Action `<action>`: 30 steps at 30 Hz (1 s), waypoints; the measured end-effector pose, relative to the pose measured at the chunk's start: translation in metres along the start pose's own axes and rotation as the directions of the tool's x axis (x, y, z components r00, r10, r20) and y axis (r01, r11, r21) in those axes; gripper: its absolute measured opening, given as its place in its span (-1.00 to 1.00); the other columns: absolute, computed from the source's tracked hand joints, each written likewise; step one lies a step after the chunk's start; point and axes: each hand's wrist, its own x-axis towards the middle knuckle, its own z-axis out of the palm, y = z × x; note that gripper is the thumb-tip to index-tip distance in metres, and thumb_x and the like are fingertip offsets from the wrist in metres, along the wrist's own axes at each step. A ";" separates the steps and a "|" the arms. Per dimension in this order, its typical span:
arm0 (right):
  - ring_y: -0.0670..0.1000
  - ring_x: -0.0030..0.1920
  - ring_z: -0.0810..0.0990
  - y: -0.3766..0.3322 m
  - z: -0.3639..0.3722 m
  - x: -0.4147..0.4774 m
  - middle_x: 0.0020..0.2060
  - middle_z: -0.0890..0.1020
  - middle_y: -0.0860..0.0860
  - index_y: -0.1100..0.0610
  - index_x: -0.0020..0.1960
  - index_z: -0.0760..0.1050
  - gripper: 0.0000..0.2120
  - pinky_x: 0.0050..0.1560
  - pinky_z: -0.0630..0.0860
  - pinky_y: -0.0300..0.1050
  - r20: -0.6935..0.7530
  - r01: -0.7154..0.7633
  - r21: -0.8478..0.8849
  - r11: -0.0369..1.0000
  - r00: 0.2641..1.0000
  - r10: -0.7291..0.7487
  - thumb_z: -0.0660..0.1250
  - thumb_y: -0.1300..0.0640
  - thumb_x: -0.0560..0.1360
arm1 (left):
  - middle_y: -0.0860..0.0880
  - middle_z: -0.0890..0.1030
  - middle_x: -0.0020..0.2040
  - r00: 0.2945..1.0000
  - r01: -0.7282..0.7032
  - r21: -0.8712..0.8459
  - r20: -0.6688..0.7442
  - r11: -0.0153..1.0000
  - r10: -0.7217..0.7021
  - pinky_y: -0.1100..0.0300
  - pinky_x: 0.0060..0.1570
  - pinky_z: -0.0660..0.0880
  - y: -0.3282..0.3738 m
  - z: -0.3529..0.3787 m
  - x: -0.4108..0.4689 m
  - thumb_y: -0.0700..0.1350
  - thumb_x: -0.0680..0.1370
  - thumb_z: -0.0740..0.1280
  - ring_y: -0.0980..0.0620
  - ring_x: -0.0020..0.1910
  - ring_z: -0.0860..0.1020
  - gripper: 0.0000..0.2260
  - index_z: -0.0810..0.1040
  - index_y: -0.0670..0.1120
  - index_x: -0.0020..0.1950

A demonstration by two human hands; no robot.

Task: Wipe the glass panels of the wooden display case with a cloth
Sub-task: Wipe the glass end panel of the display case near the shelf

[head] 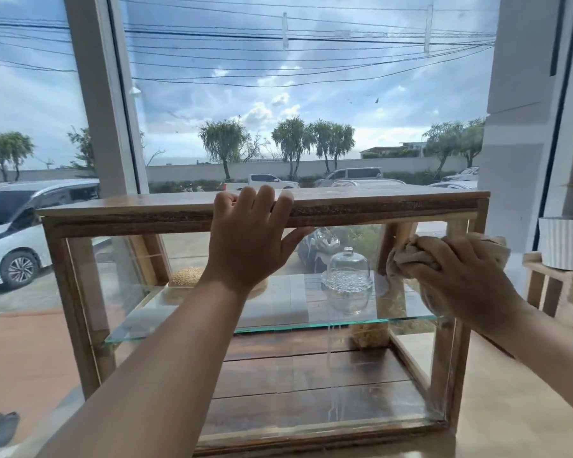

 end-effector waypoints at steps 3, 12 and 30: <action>0.23 -0.06 0.40 -0.015 0.000 0.016 0.14 0.43 0.16 0.08 0.16 0.42 -0.80 -0.13 0.48 0.14 -0.033 -0.116 -0.022 0.993 0.993 0.115 0.16 0.20 0.55 | -0.12 0.52 -0.08 1.000 0.005 -0.004 0.002 1.000 -0.005 -0.02 -0.21 0.30 0.001 0.000 0.000 0.31 0.65 0.11 -0.15 -0.19 0.46 -0.50 0.50 -0.13 0.11; 0.20 -0.04 0.45 -0.018 0.001 -0.023 0.16 0.43 0.14 0.02 0.09 0.43 -0.74 -0.14 0.52 0.11 0.060 0.080 0.010 0.997 0.995 -0.081 0.21 0.30 0.48 | -0.14 0.52 -0.05 1.000 -0.002 0.026 0.005 1.000 0.002 -0.01 -0.19 0.28 0.001 -0.002 0.000 0.30 0.66 0.08 -0.15 -0.16 0.46 -0.49 0.49 -0.13 0.13; 0.23 -0.07 0.43 0.029 -0.011 -0.022 0.12 0.48 0.17 0.08 0.10 0.45 -0.77 -0.12 0.38 0.14 0.102 0.025 -0.099 0.995 0.995 -0.015 0.19 0.32 0.51 | -0.14 0.51 -0.06 0.999 0.000 0.035 0.033 0.999 -0.001 -0.01 -0.19 0.25 0.001 -0.003 0.001 0.30 0.66 0.05 -0.14 -0.16 0.45 -0.48 0.48 -0.13 0.15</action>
